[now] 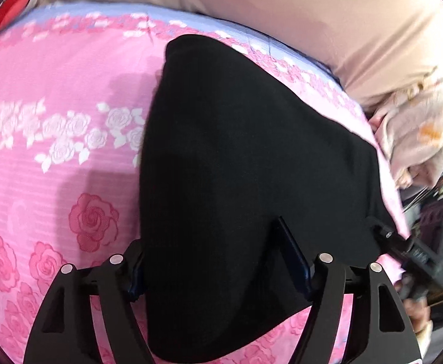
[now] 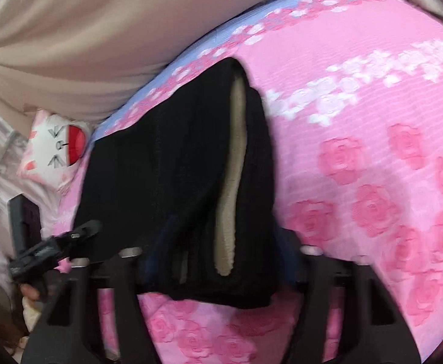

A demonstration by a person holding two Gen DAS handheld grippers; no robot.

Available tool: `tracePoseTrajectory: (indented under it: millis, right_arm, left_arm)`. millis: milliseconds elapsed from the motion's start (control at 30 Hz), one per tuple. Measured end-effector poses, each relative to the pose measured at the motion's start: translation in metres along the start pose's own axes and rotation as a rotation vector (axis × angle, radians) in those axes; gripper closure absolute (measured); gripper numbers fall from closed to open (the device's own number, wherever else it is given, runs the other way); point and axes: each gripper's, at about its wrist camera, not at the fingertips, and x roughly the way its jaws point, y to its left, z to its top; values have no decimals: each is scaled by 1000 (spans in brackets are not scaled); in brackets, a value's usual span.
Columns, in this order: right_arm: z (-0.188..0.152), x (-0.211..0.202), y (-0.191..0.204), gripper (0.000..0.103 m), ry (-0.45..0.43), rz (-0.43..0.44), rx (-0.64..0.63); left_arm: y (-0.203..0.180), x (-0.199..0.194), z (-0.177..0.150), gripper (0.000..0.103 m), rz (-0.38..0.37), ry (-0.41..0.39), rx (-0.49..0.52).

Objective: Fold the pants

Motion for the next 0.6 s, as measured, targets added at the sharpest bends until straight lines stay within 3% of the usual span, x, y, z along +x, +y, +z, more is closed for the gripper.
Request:
tracePoseTrajectory:
  millis: [67, 133, 367, 600]
  right_arm:
    - [1, -7, 7, 67, -15, 0, -14]
    - [3, -19, 18, 69, -36, 20, -33]
    - [3, -82, 65, 70, -110, 85, -143]
    - [17, -146, 117, 70, -248, 120, -277]
  left_arm:
    - [-5, -8, 1, 66, 2, -18, 19]
    - [-9, -21, 3, 70, -17, -22, 43]
    - [-27, -89, -2, 70, -101, -58, 107]
    - [-60, -163, 16, 70, -136, -211, 221]
